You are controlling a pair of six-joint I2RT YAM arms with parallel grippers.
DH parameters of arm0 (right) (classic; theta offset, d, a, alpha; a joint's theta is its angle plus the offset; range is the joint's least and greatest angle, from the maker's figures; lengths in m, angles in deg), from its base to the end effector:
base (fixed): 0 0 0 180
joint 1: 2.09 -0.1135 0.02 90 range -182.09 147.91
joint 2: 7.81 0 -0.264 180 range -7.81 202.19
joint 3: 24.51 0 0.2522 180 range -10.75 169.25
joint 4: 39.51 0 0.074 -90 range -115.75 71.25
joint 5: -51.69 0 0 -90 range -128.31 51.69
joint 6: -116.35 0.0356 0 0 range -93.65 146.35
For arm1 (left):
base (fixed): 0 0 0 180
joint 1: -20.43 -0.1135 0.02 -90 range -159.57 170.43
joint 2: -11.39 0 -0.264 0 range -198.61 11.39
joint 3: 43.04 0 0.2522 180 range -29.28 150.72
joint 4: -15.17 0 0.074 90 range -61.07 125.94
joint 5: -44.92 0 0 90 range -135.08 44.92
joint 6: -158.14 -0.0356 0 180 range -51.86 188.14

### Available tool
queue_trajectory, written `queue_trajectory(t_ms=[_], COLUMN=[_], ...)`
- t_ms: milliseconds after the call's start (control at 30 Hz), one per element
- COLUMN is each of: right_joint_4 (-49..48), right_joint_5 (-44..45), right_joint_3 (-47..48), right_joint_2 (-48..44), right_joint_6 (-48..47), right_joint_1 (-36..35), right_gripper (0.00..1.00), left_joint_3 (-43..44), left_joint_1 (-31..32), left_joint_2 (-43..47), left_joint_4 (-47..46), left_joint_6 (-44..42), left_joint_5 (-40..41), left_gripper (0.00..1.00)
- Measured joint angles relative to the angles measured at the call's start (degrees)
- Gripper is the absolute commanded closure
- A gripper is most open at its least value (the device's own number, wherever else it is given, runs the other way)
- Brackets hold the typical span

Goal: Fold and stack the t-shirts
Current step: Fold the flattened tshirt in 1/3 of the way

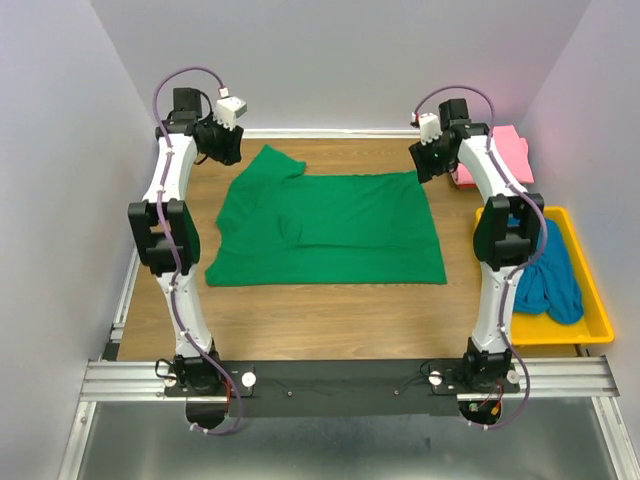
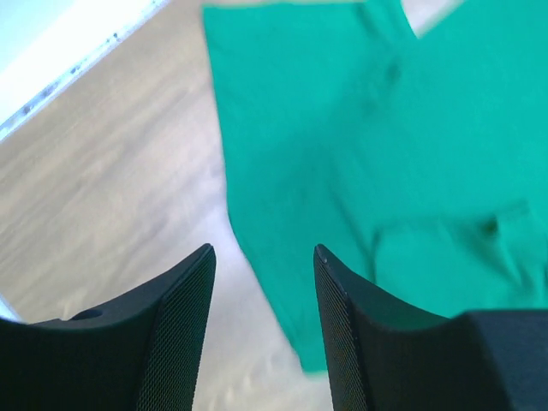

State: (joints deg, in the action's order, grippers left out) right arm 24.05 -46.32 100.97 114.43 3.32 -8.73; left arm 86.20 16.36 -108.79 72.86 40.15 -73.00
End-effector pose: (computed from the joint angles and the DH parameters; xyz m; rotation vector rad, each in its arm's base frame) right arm 0.4630 0.0589 0.2561 -0.7147 2.5093 0.0823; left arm 0.4715 0.0168 0.3023 0.6895 2.2107 -0.3105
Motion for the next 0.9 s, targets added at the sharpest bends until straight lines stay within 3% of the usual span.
queue_trajectory(t_ms=[200,300,500,667,800,900], right_joint_4=[-0.8,-1.2,-0.6,2.8,5.9,7.2], right_joint_5=[-0.7,-1.0,-4.3,-7.5,-8.3,-8.3], right_joint_3=[15.9,17.1,2.6,-13.3,-23.2,-29.4], right_joint_2=[13.7,16.5,8.3,-7.3,-17.2,-19.2], right_joint_6=[0.0,-0.1,-2.2,-5.1,-7.5,-8.7], right_joint_1=[2.1,2.0,1.8,1.3,0.3,-0.5], right_gripper=[0.38,0.37,0.39,0.56,0.59,0.60], left_joint_3=[13.3,13.4,-1.6,-19.2,-29.9,-37.9], left_joint_1=[0.0,0.0,0.0,0.0,0.0,0.1], left_joint_2=[-13.2,-15.4,-7.4,8.2,19.2,23.6], left_joint_4=[-0.6,0.0,3.4,8.2,12.6,12.7], left_joint_6=[4.9,4.5,-2.2,-12.4,-18.5,-21.0], left_joint_5=[-0.7,-0.8,-1.1,-1.1,-0.7,0.8], left_gripper=[0.42,0.41,0.43,0.48,0.54,0.55])
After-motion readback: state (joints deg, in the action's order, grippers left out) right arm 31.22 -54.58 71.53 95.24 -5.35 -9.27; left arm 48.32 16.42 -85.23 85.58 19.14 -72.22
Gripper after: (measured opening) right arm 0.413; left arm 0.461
